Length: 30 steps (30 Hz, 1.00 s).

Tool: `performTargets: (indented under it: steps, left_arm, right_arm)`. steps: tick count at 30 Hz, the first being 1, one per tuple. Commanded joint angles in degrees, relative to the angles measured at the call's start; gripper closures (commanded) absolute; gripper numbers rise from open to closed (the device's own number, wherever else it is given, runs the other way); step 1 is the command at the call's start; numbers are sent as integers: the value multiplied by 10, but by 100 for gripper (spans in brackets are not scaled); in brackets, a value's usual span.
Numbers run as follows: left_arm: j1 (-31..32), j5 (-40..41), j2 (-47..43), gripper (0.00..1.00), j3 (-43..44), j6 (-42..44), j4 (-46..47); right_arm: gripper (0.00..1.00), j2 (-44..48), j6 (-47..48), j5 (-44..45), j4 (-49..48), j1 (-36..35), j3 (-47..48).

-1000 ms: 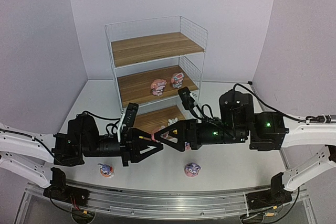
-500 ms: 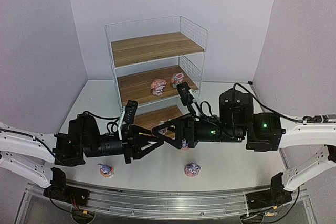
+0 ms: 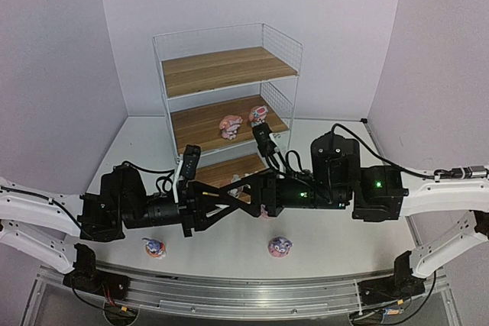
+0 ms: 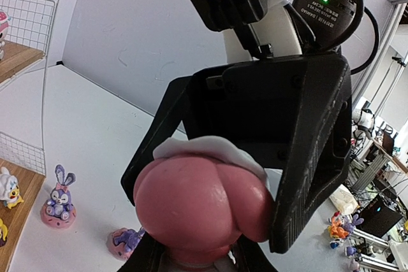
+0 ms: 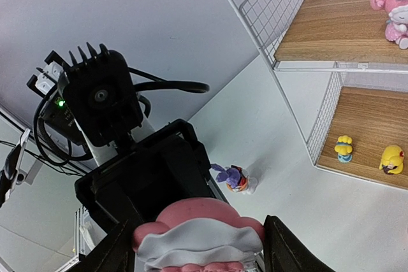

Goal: Place and organize the plastic toys onto the shelf

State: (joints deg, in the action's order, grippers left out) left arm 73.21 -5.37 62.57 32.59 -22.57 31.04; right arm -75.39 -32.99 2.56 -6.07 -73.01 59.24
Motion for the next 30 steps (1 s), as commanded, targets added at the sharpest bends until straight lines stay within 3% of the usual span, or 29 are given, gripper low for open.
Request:
performTargets:
  steps: [1, 6, 7, 10, 12, 18, 23, 30]
  left_arm:
    - [2, 2, 0, 100, 30, -2, 39]
    - [2, 5, -4, 99, 27, -6, 26]
    - [1, 7, -8, 88, 27, -8, 17]
    - [2, 22, -26, 29, 24, -19, -28]
    - [1, 44, -47, 14, 17, -31, -69]
    - [2, 168, -135, 1, 16, -99, -298]
    - [2, 319, -183, 1, 46, -278, -563]
    - [1, 371, -160, 0, 68, -425, -681]
  right_arm:
    - [48, -1, 0, 5, -14, -2, 21]
    - [72, 9, -2, 33, -15, -2, 14]
    - [74, 11, 0, 40, -15, -2, 14]
    - [78, 13, 11, 58, -14, -2, 19]
    - [78, 9, 23, 73, -14, -2, 28]
    - [80, -41, 75, 114, -1, -2, 88]
    - [80, -128, 112, 179, 11, -2, 172]
    - [80, -222, 172, 270, 15, -2, 261]
